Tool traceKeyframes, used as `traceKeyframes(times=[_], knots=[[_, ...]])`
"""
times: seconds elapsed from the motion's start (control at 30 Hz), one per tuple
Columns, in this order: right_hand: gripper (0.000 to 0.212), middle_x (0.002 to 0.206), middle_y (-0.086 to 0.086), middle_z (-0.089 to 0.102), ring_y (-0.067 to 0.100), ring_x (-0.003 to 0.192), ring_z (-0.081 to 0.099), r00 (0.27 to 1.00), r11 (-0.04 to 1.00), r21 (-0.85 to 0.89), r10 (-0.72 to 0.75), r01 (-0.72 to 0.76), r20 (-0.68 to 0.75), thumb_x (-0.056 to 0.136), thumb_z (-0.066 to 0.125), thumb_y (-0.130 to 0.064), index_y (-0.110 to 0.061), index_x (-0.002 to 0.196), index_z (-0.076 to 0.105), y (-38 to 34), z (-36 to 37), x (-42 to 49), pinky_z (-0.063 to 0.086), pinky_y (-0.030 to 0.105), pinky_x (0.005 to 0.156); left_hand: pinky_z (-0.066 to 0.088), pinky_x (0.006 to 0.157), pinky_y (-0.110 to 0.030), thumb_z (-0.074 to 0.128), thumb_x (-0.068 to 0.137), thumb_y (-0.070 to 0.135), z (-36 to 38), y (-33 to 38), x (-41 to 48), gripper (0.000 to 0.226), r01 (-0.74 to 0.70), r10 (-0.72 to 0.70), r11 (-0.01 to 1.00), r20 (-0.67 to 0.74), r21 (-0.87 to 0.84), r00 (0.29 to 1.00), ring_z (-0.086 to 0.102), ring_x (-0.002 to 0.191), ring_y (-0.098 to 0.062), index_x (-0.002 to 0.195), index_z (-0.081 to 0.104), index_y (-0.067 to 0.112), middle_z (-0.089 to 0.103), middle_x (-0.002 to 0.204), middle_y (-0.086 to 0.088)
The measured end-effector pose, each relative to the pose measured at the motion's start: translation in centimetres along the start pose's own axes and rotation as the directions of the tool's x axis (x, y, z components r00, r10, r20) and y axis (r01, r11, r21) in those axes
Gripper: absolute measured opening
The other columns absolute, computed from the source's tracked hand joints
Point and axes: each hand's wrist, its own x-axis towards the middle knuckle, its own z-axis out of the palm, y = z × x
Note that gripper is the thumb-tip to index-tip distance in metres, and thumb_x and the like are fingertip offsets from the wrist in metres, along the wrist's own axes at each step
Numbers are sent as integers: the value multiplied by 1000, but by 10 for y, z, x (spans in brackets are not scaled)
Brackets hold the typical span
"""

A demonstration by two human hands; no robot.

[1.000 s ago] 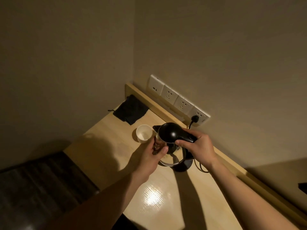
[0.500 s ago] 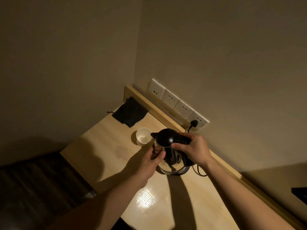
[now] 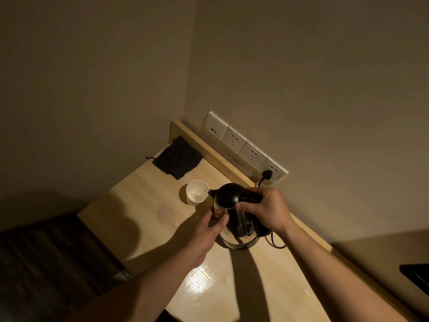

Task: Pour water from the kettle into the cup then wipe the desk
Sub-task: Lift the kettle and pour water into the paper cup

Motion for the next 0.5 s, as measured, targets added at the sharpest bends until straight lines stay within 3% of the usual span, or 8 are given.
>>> traceKeyframes(times=[0.3, 0.5], knots=[[53, 112, -1, 78, 13, 96, 74, 1000, 1000, -20, 1, -1, 18, 82, 85, -42, -15, 126, 72, -4, -1, 2, 65, 36, 84, 30, 126, -55, 68, 91, 52, 1, -3, 0, 65, 14, -14, 997, 8, -72, 1000, 44, 149, -24, 152, 49, 38, 55, 154, 2], [51, 110, -1, 78, 12, 93, 74, 1000, 999, -40, 6, -5, 22, 83, 85, -42, -16, 124, 73, -6, -2, 3, 65, 35, 82, 29, 126, -56, 68, 82, 60, 1, -2, -1, 74, 13, -11, 996, 22, -85, 1000, 44, 148, -24, 151, 50, 38, 55, 154, 2]])
